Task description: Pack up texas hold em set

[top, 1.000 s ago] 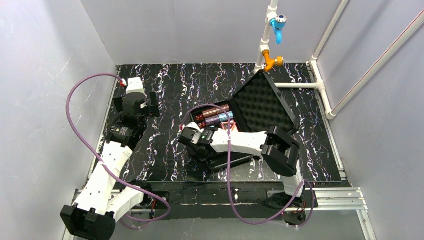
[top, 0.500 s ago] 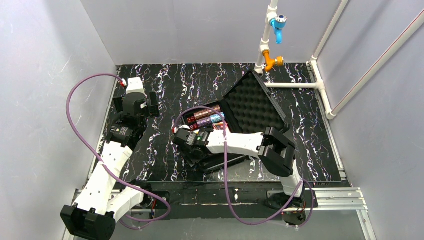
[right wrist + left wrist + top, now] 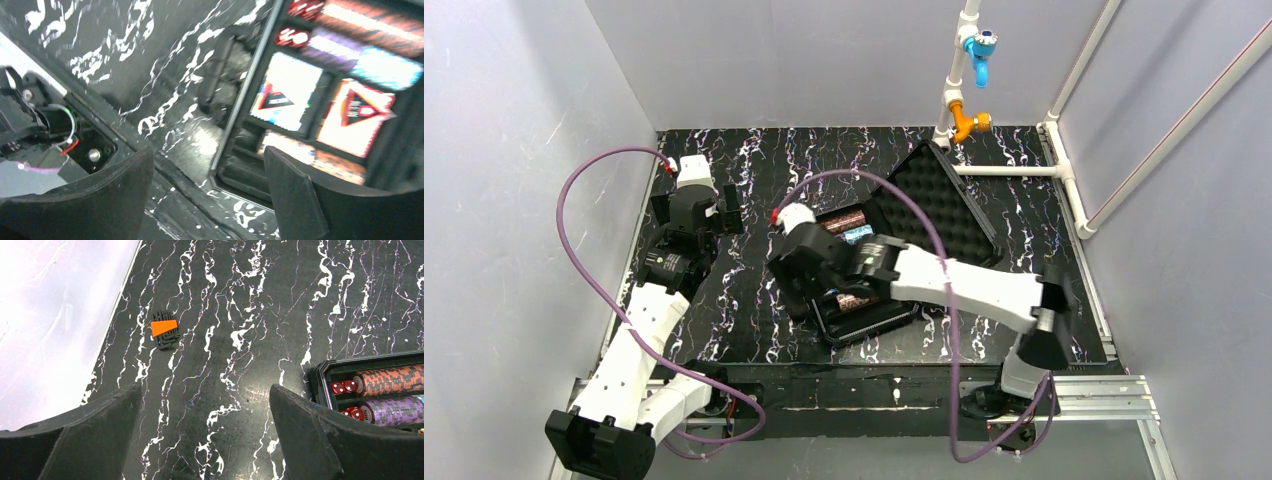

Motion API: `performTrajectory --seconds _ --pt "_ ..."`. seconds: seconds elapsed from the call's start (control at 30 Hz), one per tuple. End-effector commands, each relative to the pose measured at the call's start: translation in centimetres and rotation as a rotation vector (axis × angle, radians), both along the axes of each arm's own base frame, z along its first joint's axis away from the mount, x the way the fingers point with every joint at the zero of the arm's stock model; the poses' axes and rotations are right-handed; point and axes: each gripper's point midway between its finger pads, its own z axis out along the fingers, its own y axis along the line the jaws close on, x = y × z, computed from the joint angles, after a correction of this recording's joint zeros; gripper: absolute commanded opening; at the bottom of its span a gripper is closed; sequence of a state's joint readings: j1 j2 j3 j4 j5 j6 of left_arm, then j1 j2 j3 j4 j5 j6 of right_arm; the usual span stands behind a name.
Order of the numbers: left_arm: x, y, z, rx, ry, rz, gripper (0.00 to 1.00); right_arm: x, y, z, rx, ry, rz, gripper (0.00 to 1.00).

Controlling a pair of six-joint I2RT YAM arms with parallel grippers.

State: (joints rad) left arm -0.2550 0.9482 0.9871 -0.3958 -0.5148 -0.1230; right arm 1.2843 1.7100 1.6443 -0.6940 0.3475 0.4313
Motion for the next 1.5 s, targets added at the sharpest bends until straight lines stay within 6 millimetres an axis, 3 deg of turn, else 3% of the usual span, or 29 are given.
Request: performTrajectory --seconds 0.0,0.13,0.27,0.37,0.5,0.6,0.73,0.9,1.1,1.27,1.47 --pt "-0.2 0.5 0.1 0.016 -0.006 0.017 0.99 5.5 -6.5 6.7 0.058 -0.194 -0.206 0.88" --pt "-0.1 0.4 0.1 0.012 -0.006 0.014 0.99 10.9 -13.4 8.9 0.118 -0.215 -0.395 0.87" --pt "-0.1 0.3 0.0 0.009 -0.004 0.01 0.99 13.9 -19.3 11.0 0.137 -0.283 -0.562 0.85" --pt "0.0 0.2 0.0 0.005 -0.003 0.006 0.99 15.4 -22.6 11.8 0.152 -0.318 -0.658 0.8" --pt "0.0 0.1 -0.2 0.003 0.0 0.005 0.99 17.9 -27.0 11.3 0.133 -0.311 -0.791 0.76" --pt "0.0 0.1 -0.4 0.002 0.007 0.003 0.99 19.5 -30.7 10.4 0.146 -0.274 -0.916 0.62" --pt "0.1 -0.2 -0.6 -0.006 0.011 -0.005 0.99 21.0 -34.1 9.0 0.156 -0.228 -1.032 0.44" --pt "0.2 -0.5 -0.5 -0.02 0.008 -0.019 0.99 22.6 -37.9 5.8 0.173 -0.134 -1.161 0.36" --pt "0.2 -0.7 -0.5 -0.031 0.008 -0.027 0.99 23.9 -38.8 0.6 0.29 0.092 -1.19 0.24" --pt "0.0 -0.7 -0.1 -0.04 -0.008 -0.028 0.99 24.0 -37.6 -1.3 0.345 0.179 -1.147 0.18" --pt "-0.1 -0.7 0.0 -0.039 -0.009 -0.027 0.99 23.3 -34.4 -2.4 0.451 0.341 -1.021 0.05"
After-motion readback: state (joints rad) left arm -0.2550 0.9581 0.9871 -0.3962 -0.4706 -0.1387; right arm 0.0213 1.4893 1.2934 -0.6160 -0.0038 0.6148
